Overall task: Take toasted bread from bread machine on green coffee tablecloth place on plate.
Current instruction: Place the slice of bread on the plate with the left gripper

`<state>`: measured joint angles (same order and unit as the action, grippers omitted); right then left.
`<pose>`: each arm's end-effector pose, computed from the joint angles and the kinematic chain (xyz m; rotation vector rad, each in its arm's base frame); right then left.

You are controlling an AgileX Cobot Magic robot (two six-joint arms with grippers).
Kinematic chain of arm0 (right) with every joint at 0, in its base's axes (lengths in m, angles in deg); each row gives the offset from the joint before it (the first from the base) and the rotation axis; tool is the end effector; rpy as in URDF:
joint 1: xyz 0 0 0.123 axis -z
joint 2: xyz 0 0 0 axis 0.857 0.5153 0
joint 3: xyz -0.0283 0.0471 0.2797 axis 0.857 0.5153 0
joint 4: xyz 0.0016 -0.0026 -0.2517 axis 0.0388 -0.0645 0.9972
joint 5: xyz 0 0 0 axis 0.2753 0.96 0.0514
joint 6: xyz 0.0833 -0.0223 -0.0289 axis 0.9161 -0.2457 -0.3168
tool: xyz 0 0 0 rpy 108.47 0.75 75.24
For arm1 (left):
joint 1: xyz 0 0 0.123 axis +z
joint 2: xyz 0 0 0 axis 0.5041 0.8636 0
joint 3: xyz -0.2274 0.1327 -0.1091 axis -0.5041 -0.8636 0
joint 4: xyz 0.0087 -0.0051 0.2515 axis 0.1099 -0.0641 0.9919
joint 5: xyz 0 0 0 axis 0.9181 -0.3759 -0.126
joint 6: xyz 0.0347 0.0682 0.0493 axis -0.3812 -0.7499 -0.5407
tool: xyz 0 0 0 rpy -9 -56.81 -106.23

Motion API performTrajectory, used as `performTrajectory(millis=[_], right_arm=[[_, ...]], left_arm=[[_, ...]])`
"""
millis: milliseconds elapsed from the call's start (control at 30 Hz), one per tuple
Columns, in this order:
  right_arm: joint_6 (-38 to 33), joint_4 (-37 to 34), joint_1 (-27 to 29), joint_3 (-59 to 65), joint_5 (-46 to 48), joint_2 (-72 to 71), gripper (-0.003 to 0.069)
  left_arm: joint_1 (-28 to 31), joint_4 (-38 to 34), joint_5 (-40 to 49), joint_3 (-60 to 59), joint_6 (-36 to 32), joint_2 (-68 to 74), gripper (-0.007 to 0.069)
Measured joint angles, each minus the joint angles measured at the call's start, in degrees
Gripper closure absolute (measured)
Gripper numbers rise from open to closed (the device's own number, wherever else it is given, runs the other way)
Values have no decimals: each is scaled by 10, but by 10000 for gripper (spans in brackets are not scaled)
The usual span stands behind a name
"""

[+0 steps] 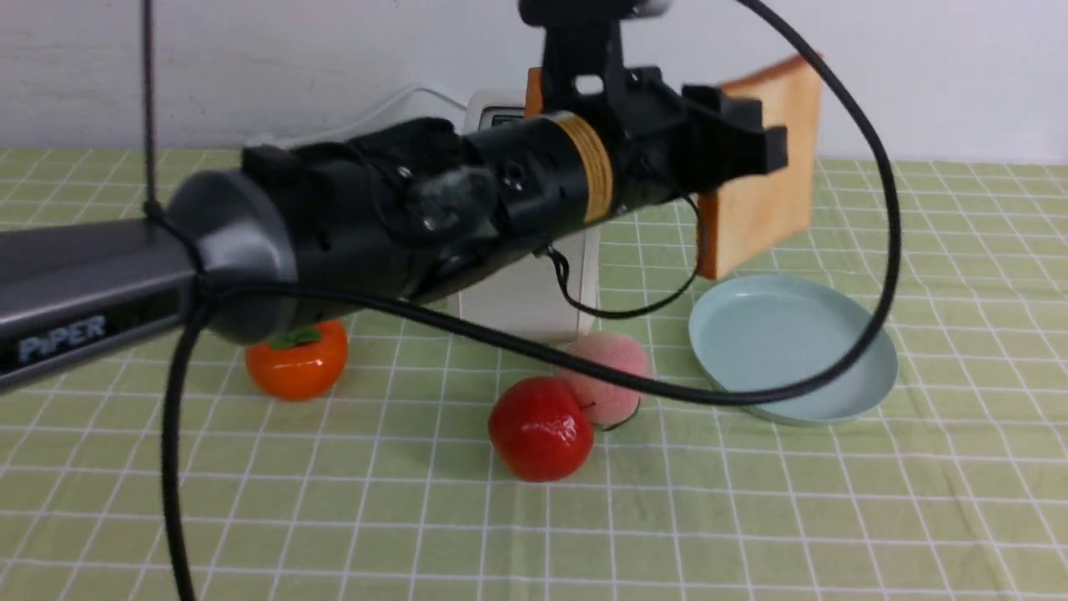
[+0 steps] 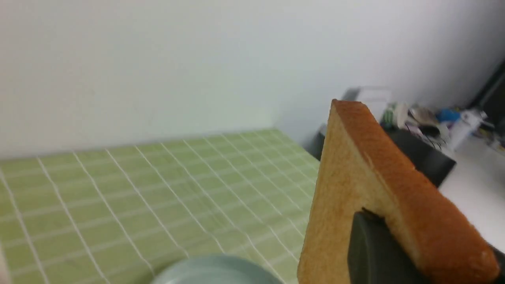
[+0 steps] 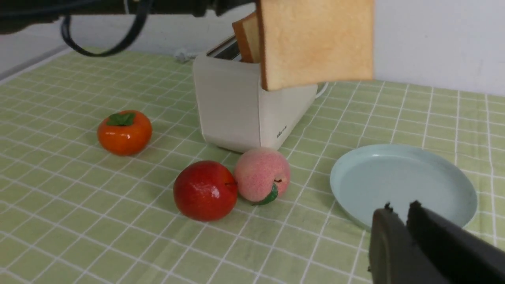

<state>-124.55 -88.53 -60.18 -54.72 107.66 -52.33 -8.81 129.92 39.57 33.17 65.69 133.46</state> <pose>0.0660 0.0368 0.3100 -0.2758 1.7547 0.3938 0.3248 -0.2912 0.3265 0.4456 1.6983 -0.9923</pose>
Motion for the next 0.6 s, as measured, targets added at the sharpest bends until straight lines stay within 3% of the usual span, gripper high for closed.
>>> performTrajectory(millis=[33, 67, 100, 233, 300, 333, 367, 433, 600], right_arm=[[0, 0, 0, 0, 10, 0, 591], [0, 0, 0, 0, 12, 0, 591], [0, 0, 0, 0, 12, 0, 591], [0, 0, 0, 0, 14, 0, 599], [0, 0, 0, 0, 14, 0, 606], [0, 0, 0, 0, 14, 0, 608], [0, 0, 0, 0, 15, 0, 610], [0, 1, 0, 0, 16, 0, 610], [0, 1, 0, 0, 18, 0, 610]], left_arm=[[-1, 68, -1, 26, 99, 30, 516], [-1, 111, -1, 44, 154, 47, 516], [-1, 128, -1, 48, 165, 51, 516], [0, 330, -31, 136, 404, 129, 516], [0, 423, -55, 172, 502, 160, 516], [0, 432, -57, 172, 513, 160, 516], [0, 487, -72, 198, 590, 183, 516], [0, 519, -87, 229, 665, 213, 516], [0, 538, -101, 291, 734, 268, 516]])
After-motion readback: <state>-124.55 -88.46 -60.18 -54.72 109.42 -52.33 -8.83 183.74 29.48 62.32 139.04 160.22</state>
